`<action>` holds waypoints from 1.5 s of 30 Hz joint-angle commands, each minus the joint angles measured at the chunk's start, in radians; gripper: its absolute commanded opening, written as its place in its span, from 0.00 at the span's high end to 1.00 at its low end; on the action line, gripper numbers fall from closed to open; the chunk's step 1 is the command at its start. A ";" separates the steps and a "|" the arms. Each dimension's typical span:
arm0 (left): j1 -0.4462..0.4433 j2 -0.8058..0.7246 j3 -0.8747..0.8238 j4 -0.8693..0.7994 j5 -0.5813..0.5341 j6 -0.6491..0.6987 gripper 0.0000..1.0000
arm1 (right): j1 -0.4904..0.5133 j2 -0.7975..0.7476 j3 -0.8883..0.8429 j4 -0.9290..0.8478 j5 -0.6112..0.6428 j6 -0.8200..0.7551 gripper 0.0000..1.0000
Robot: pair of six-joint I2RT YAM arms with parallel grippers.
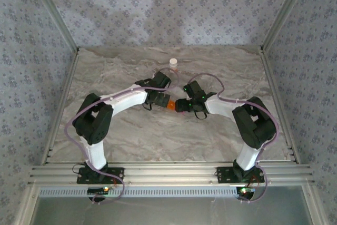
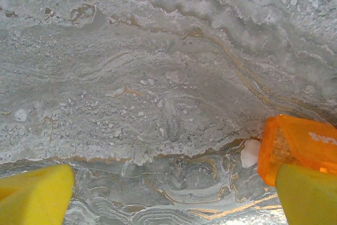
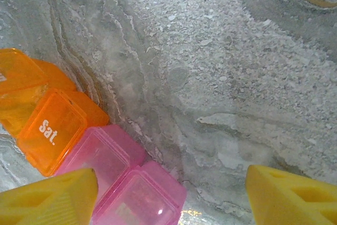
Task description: Sort the pills into containers
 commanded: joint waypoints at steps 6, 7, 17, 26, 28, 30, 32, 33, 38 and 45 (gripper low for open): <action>0.000 -0.098 0.001 -0.027 -0.026 0.001 0.02 | -0.015 0.044 0.020 -0.098 0.013 -0.071 0.24; 0.001 -0.097 0.003 -0.032 -0.028 0.001 0.02 | -0.015 0.047 0.023 -0.098 0.012 -0.073 0.24; 0.001 -0.145 -0.111 0.002 -0.030 -0.019 0.02 | -0.012 0.064 0.026 -0.095 0.007 -0.071 0.25; -0.001 -0.104 -0.110 0.028 0.006 -0.027 0.02 | -0.009 0.075 0.031 -0.095 0.001 -0.071 0.25; 0.000 -0.084 -0.091 0.027 0.010 -0.021 0.02 | -0.008 0.076 0.031 -0.098 0.001 -0.072 0.25; 0.000 -0.064 -0.073 0.023 0.016 -0.018 0.02 | -0.008 0.077 0.031 -0.098 0.000 -0.072 0.25; 0.001 -0.050 -0.059 0.025 0.017 -0.015 0.02 | -0.005 0.078 0.032 -0.100 0.002 -0.072 0.25; 0.000 -0.041 -0.055 0.027 0.016 -0.013 0.02 | -0.006 0.079 0.030 -0.100 0.002 -0.073 0.25; 0.000 0.002 -0.011 0.022 0.019 -0.004 0.02 | -0.005 0.086 0.029 -0.101 0.002 -0.076 0.25; 0.003 0.036 0.053 0.008 0.012 0.018 0.02 | 0.003 0.102 0.027 -0.095 0.001 -0.076 0.26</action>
